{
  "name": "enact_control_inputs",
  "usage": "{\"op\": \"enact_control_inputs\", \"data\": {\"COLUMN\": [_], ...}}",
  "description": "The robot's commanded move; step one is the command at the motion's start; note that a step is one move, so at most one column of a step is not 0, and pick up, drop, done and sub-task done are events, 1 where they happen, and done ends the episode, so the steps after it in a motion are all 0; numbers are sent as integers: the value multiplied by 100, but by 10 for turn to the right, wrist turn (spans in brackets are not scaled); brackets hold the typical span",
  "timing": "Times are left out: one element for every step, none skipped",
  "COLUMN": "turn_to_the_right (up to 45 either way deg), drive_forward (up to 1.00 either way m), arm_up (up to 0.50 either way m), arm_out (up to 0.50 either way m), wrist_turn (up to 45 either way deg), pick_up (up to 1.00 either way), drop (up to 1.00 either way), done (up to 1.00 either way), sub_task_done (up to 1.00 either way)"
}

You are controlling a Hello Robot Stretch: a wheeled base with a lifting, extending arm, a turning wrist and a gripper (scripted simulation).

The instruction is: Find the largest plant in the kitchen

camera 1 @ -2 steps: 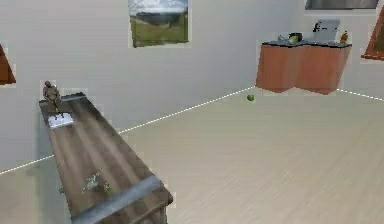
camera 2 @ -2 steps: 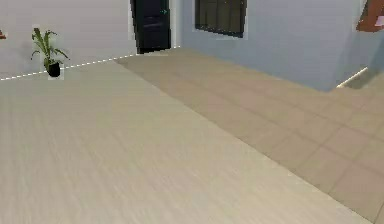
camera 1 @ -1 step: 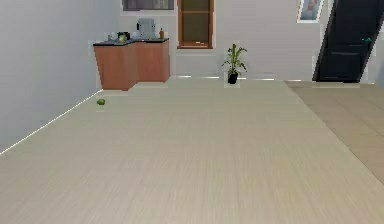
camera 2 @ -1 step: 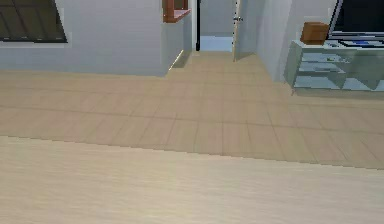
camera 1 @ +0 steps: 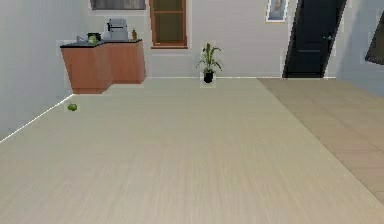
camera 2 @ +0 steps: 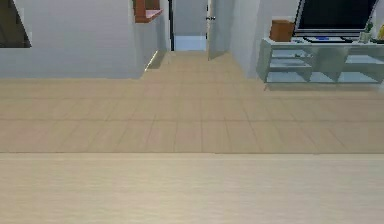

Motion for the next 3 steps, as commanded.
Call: {"op": "enact_control_inputs", "data": {"turn_to_the_right": [0,0,0], "drive_forward": [100,100,100], "arm_up": [0,0,0], "arm_out": [0,0,0], "wrist_turn": [0,0,0], "pick_up": [0,0,0], "drop": [0,0,0], "done": [0,0,0], "sub_task_done": [0,0,0]}}
